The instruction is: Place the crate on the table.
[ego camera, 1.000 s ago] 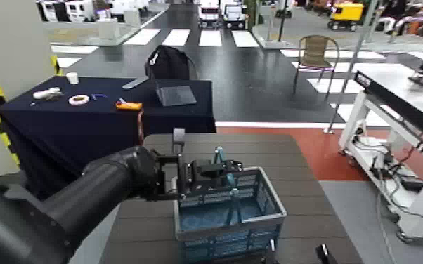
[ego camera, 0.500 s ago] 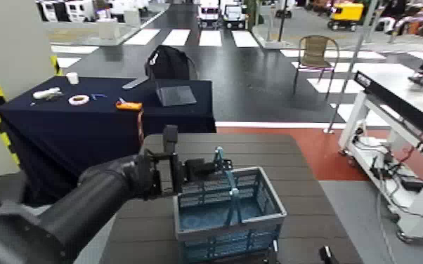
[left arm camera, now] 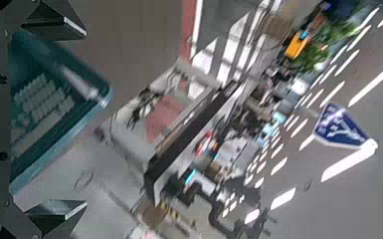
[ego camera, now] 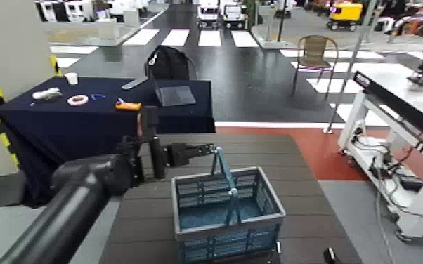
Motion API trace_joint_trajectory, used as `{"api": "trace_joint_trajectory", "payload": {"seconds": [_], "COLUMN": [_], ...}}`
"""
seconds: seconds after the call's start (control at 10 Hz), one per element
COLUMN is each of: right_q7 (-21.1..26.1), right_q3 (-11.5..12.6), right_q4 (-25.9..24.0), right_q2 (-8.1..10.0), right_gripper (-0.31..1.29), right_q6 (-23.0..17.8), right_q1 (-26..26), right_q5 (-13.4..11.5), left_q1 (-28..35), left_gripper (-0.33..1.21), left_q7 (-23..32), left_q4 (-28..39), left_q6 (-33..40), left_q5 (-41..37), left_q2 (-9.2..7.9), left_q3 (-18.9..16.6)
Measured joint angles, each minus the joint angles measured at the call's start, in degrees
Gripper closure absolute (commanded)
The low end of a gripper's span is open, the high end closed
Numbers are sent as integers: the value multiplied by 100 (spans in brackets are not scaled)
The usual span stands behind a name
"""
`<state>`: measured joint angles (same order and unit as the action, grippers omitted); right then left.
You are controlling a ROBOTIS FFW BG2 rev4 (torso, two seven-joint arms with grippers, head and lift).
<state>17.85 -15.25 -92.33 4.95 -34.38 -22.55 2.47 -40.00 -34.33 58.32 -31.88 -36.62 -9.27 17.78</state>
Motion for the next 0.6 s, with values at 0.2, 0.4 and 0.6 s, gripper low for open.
{"api": "trace_joint_trajectory", "payload": {"seconds": [0.2,0.4,0.6], "right_q7": [1,0,0], "right_q3": [13,32,55], "right_q4": [-18,-48,-77], "right_q2": [-11,-20,-28], "right_gripper": [13,13,13], "right_q6": [45,85,121], "right_q1": [4,-6,-27], "right_q5": [-43,-94,-129], "left_q1": [1096,2232,3324], "left_gripper": [11,11,10], "left_q7": [1244,1991,2750], "left_q4": [1937,3212,4049], "left_q6": [140,715,1731], "left_q5": [113,377,956], "left_q2": [-314,-362,-280], "left_q3": [-491,-885,-1015]}}
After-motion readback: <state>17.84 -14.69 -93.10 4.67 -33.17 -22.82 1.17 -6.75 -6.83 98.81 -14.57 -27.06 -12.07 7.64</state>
